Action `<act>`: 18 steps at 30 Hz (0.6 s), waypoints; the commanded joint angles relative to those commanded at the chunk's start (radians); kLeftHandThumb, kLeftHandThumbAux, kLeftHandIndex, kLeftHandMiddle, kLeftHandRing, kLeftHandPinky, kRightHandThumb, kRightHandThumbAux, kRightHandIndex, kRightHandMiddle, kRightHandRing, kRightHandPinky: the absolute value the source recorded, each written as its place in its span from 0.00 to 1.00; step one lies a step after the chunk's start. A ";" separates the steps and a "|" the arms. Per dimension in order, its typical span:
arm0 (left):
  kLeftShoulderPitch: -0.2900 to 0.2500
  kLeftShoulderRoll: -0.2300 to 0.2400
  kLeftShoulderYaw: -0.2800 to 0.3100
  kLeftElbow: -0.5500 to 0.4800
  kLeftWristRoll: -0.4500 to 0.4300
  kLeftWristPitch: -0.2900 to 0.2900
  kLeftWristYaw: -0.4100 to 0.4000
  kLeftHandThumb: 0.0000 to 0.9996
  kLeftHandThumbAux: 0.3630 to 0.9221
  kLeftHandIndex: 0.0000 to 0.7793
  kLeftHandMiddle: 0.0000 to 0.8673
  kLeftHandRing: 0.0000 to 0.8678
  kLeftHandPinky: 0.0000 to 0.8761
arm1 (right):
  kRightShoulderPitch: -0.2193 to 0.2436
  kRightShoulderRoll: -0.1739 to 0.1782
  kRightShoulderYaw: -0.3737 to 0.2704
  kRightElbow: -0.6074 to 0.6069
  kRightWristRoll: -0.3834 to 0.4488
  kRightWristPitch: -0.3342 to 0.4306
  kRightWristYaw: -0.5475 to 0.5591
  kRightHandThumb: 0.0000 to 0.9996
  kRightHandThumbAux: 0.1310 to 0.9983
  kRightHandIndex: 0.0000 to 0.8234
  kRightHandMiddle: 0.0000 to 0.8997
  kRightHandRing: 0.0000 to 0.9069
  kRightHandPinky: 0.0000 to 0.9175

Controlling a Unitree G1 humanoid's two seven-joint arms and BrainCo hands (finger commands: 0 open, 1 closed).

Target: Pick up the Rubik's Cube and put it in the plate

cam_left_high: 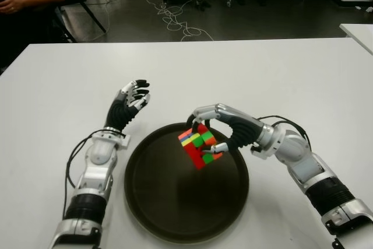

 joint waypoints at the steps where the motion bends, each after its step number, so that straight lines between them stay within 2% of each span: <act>1: 0.000 -0.001 0.000 0.001 -0.001 -0.001 0.001 0.23 0.39 0.30 0.28 0.26 0.20 | 0.000 -0.001 -0.001 0.000 -0.005 0.000 0.003 0.69 0.69 0.51 0.66 0.71 0.71; 13: 0.001 0.000 -0.001 0.000 0.002 -0.001 0.001 0.25 0.38 0.31 0.28 0.25 0.18 | 0.002 -0.004 -0.014 -0.012 -0.048 0.005 0.012 0.69 0.69 0.51 0.66 0.71 0.70; 18: 0.002 0.004 -0.004 -0.001 0.007 -0.002 0.001 0.23 0.36 0.28 0.27 0.26 0.19 | 0.004 -0.002 -0.019 -0.012 -0.062 0.001 0.008 0.69 0.69 0.51 0.62 0.67 0.67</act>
